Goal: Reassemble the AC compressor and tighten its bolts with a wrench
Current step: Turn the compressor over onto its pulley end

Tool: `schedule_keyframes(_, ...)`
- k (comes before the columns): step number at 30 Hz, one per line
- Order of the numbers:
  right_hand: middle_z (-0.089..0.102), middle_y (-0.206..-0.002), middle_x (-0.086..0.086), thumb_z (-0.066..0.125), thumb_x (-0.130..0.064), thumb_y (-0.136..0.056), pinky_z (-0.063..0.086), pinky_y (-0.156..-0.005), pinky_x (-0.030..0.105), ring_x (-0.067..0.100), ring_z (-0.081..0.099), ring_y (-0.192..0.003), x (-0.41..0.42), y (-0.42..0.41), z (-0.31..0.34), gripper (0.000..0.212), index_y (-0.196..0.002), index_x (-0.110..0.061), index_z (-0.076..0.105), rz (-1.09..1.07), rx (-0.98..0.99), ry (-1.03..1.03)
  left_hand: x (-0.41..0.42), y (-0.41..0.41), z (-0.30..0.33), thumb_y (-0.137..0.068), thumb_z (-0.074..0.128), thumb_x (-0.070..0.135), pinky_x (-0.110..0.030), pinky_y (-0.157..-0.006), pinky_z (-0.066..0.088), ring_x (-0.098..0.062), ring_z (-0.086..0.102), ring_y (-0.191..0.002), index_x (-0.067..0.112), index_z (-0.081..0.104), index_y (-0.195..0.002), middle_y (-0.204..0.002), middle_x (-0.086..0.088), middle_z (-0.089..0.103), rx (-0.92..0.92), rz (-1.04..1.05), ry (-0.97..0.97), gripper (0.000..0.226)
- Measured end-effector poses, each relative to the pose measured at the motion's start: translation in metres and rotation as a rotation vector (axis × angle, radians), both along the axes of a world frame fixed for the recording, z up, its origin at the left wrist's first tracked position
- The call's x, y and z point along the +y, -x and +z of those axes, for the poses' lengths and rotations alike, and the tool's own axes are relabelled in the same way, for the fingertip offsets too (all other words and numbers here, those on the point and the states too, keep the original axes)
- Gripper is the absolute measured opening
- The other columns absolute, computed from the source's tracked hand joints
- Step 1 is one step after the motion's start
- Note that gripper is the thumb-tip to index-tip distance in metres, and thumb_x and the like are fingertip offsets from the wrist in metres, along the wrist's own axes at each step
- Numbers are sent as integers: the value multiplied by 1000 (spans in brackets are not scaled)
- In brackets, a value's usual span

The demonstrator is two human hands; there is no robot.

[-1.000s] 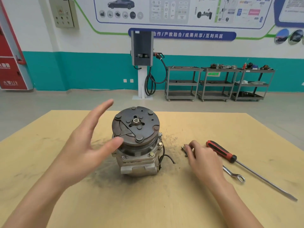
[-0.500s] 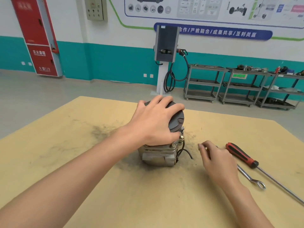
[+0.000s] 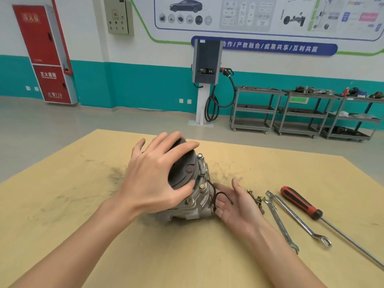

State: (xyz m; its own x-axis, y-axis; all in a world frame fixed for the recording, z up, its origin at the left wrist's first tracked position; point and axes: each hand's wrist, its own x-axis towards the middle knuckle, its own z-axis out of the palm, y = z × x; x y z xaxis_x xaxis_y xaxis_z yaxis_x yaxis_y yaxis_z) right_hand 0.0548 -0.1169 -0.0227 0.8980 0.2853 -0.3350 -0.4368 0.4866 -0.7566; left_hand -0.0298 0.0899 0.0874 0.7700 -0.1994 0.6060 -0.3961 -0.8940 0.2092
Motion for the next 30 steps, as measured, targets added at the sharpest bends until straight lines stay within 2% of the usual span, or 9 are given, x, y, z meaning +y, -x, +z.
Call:
schedule_keyframes(4, 49, -142, 21, 45, -44, -98, 29, -116, 49, 33, 43, -135, 8, -14, 5, 51, -128, -5, 58, 51, -12, -1, 8, 1, -6, -70, 56, 54, -62, -109, 29, -15, 47, -129, 37, 55, -135, -134, 10, 52, -45, -47, 63, 67)
schedule_keyframes(10, 63, -129, 14, 43, -49, -96, 51, -94, 47, 31, 60, -119, 40, -21, -5, 52, -130, -14, 61, 174, -117, -22, 26, 1, -22, -71, 61, 49, -63, -113, 23, -13, 47, -132, 36, 57, -133, -137, 12, 52, -167, -71, 157, 63)
schedule_keyframes(12, 64, -127, 13, 47, -53, -92, 50, -94, 48, 32, 62, -117, 53, -22, -6, 54, -125, -16, 67, 192, -94, -64, 38, 1, -29, -72, 62, 47, -65, -112, 25, -13, 45, -135, 37, 56, -133, -139, 11, 51, -199, -88, 217, 62)
schedule_keyframes(15, 67, -123, 12, 56, -52, -85, 54, -89, 45, 30, 65, -112, 71, -25, -6, 47, -111, -17, 74, 187, -106, -106, 58, -1, -43, -73, 65, 40, -65, -104, 37, -18, 47, -135, 31, 59, -131, -138, 4, 53, -235, -154, 359, 59)
schedule_keyframes(18, 70, -118, 10, 57, -48, -88, 58, -79, 40, 26, 68, -107, 77, -29, 0, 39, -104, -19, 77, 164, -159, -93, 72, -9, -57, -74, 65, 33, -52, -104, 44, -23, 49, -134, 16, 58, -128, -136, -6, 55, -241, -208, 544, 58)
schedule_keyframes(20, 70, -118, 10, 55, -48, -90, 58, -76, 40, 26, 68, -106, 77, -31, 5, 38, -104, -20, 77, 156, -160, -85, 76, -15, -64, -75, 64, 30, -35, -107, 43, -21, 48, -134, 16, 54, -131, -135, -6, 55, -228, -247, 629, 59)
schedule_keyframes(22, 71, -116, 9, 57, -47, -88, 59, -73, 40, 26, 70, -103, 73, -30, 10, 35, -100, -22, 78, 120, -161, -73, 75, -22, -69, -75, 65, 27, -25, -108, 39, -19, 47, -136, 17, 54, -132, -137, -5, 54, -216, -286, 687, 59)
schedule_keyframes(27, 75, -101, 7, 61, -42, -81, 59, -60, 36, 22, 74, -87, 46, -19, 22, 27, -85, -24, 81, 1, -167, -84, 60, -39, -76, -76, 65, 25, -21, -108, 37, -15, 45, -138, 19, 54, -134, -140, 2, 53, -143, -376, 791, 60)
schedule_keyframes(30, 76, -97, 6, 59, -40, -89, 58, -54, 32, 20, 74, -81, 22, -13, 30, 29, -79, -23, 81, -96, -135, -44, 40, -49, -86, -75, 65, 29, -27, -114, 34, -16, 41, -141, 21, 54, -135, -141, 8, 56, -96, -400, 889, 62)
